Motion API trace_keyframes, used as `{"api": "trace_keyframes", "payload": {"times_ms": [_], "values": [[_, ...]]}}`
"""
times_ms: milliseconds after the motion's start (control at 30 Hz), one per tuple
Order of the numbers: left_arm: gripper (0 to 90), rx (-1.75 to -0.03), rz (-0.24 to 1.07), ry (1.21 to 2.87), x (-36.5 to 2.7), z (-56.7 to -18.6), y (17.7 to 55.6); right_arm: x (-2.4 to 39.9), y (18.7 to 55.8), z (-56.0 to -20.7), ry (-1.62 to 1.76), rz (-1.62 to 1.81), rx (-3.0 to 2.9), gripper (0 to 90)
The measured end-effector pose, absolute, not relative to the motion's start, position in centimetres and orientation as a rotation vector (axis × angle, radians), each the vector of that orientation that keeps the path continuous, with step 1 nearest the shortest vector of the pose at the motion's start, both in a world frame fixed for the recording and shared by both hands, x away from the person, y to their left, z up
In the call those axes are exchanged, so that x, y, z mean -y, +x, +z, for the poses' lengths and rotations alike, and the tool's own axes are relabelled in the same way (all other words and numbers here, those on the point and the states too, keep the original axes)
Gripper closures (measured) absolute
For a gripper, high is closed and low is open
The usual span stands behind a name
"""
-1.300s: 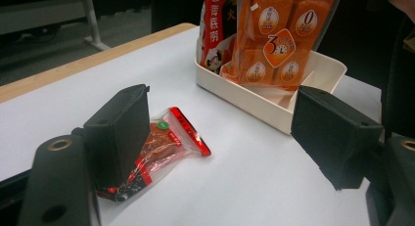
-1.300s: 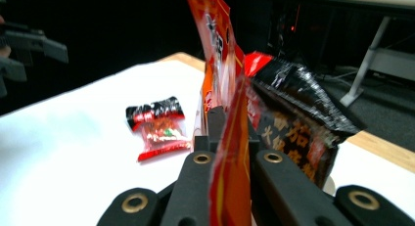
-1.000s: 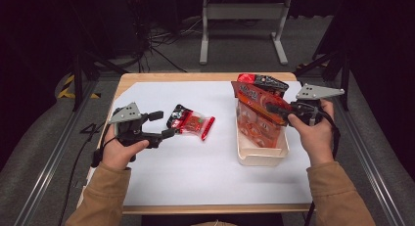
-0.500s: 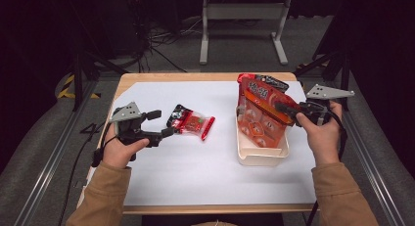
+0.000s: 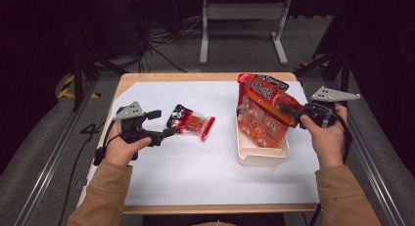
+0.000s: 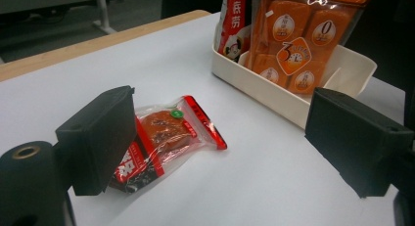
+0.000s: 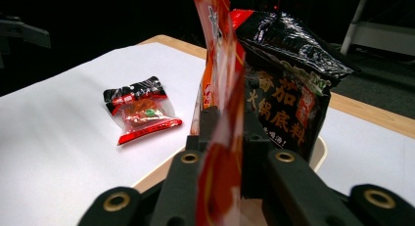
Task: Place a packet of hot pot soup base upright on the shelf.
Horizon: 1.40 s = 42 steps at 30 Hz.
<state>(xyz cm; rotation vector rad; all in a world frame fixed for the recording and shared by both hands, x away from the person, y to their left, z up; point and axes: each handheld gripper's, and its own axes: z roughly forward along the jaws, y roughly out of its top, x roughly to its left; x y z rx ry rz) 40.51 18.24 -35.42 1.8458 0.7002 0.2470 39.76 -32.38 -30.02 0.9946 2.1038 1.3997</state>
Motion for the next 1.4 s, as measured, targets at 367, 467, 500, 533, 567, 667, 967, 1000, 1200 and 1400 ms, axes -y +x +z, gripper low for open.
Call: {"api": "trace_keyframes", "payload": {"times_ms": [367, 467, 500, 533, 567, 667, 967, 1000, 1200, 1400], "values": [[8.3, -0.762, 0.279, 1.845, -18.5, -35.7, 40.7, 33.1, 38.1, -29.4, 0.995, 1.408, -2.050, 55.3], [7.0, -0.767, 0.298, 1.841, -18.7, -35.7, 40.9, 33.2, 37.5, -29.3, 0.978, 1.395, -2.040, 48.5], [7.0, -0.770, 0.303, 1.841, -18.8, -35.7, 40.9, 33.3, 37.3, -29.3, 0.980, 1.396, -2.035, 46.8], [7.0, -0.770, 0.303, 1.841, -18.8, -35.7, 40.9, 33.5, 37.1, -29.2, 0.977, 1.405, -2.025, 45.4], [7.1, -0.778, 0.307, 1.832, -18.8, -35.7, 40.9, 33.6, 36.8, -29.1, 0.974, 1.411, -2.016, 44.3], [8.4, -0.786, 0.319, 1.829, -19.0, -35.7, 41.0, 34.1, 36.2, -29.0, 0.972, 1.404, -1.999, 41.3], [16.5, -0.836, 0.353, 1.828, -19.1, -36.0, 41.6, 35.8, 34.8, -29.9, 1.004, 1.402, -1.956, 37.4], [16.5, -0.843, 0.352, 1.828, -19.1, -36.2, 41.8, 36.0, 34.7, -30.1, 1.012, 1.401, -1.953, 37.1], [20.4, -0.873, 0.384, 1.828, -19.1, -37.1, 42.4, 37.2, 34.2, -31.7, 1.045, 1.387, -1.922, 36.7], [20.4, -0.896, 0.408, 1.838, -18.8, -37.9, 43.2, 37.3, 34.6, -33.1, 1.066, 1.318, -1.961, 35.2]]}}
